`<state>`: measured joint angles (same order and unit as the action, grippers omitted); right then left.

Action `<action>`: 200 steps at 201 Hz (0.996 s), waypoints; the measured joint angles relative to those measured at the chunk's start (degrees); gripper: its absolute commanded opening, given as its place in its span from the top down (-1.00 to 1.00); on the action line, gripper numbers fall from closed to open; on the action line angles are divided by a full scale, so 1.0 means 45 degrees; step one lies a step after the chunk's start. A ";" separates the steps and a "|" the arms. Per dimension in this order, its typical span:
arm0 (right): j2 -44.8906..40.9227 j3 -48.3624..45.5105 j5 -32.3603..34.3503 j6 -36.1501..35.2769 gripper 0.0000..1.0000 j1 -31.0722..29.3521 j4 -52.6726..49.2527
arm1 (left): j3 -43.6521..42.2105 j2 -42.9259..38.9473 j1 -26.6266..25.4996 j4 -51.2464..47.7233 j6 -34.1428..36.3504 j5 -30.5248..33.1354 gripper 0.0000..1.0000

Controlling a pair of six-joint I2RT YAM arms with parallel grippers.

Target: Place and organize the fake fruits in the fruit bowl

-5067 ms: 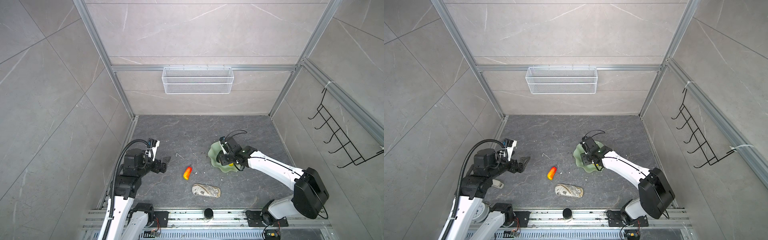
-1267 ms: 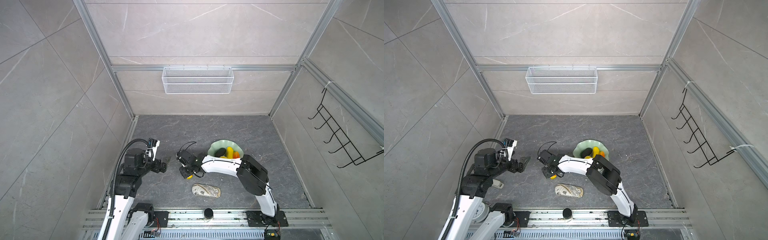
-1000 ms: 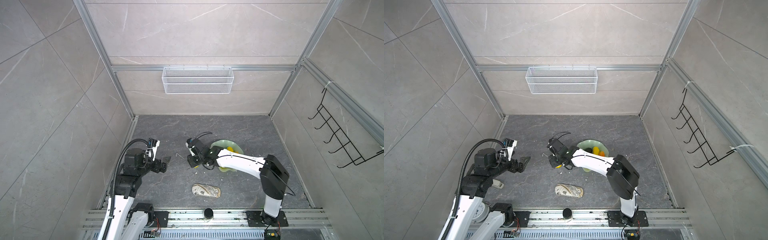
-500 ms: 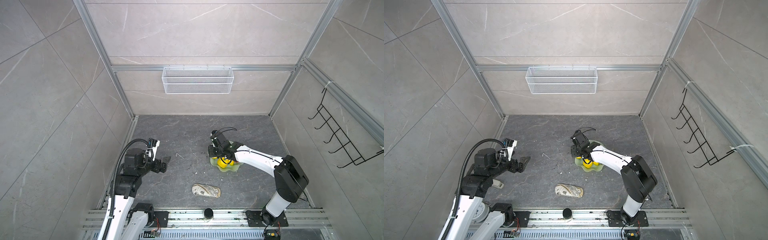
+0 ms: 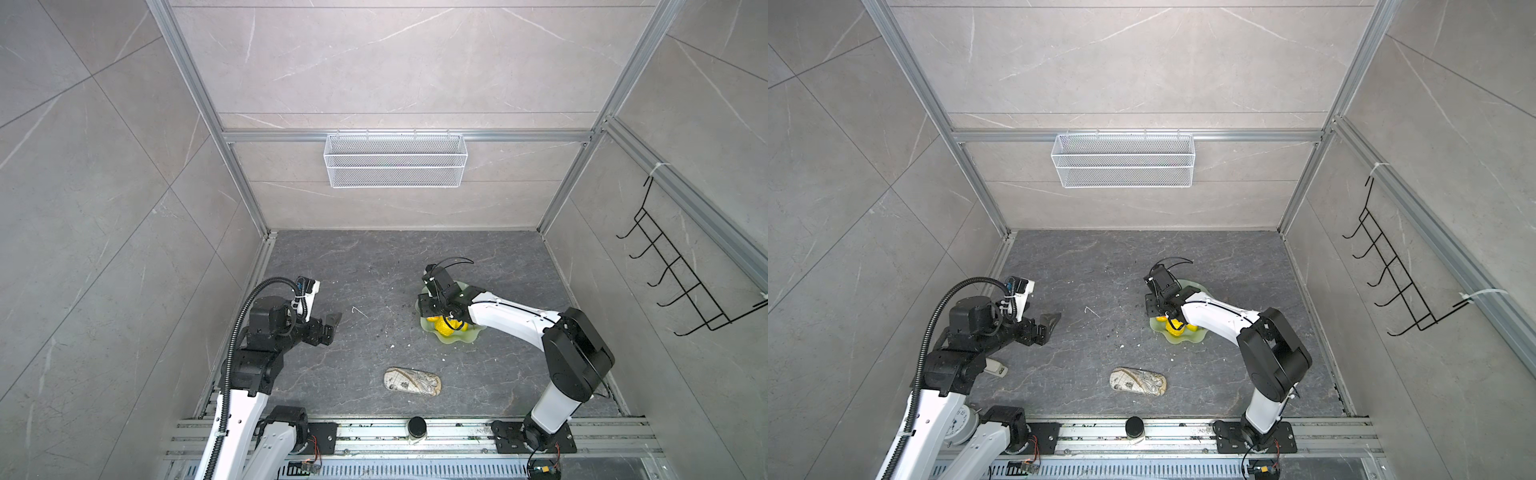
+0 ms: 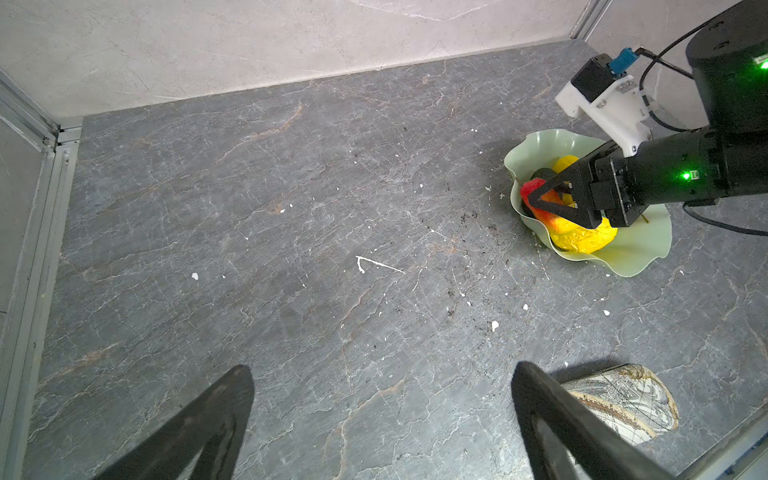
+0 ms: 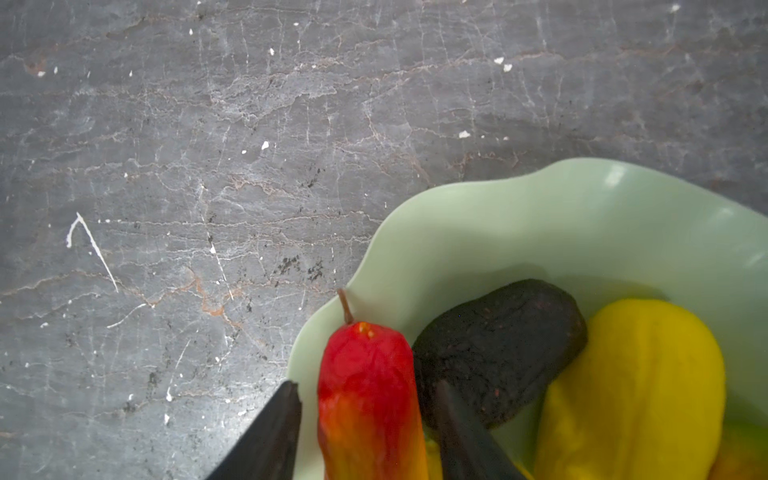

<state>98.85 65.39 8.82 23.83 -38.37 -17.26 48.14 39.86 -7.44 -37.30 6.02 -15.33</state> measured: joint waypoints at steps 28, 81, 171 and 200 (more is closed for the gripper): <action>-0.0573 -0.0068 0.0194 -0.0316 -0.75 0.0019 -0.0073 | 0.0000 0.0087 0.0000 0.0000 0.0000 0.0000 -1.00; -0.4085 -0.1345 0.0053 -0.1015 -0.99 0.1938 0.0291 | 0.0000 0.0267 0.0000 0.0010 0.0000 -0.0010 -1.00; -0.7582 -0.7650 0.1035 -0.3512 -0.99 0.6601 0.6227 | -0.0335 0.1792 0.0000 0.2778 -0.2429 0.3249 -1.00; -0.6295 -0.8471 0.2249 -0.4371 -0.99 0.6606 0.9068 | -0.2419 0.2254 -0.0005 0.5863 -0.2681 0.5105 -1.00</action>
<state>70.52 27.27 18.94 4.16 -8.64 23.55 37.26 50.00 -7.46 -10.92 -6.04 7.64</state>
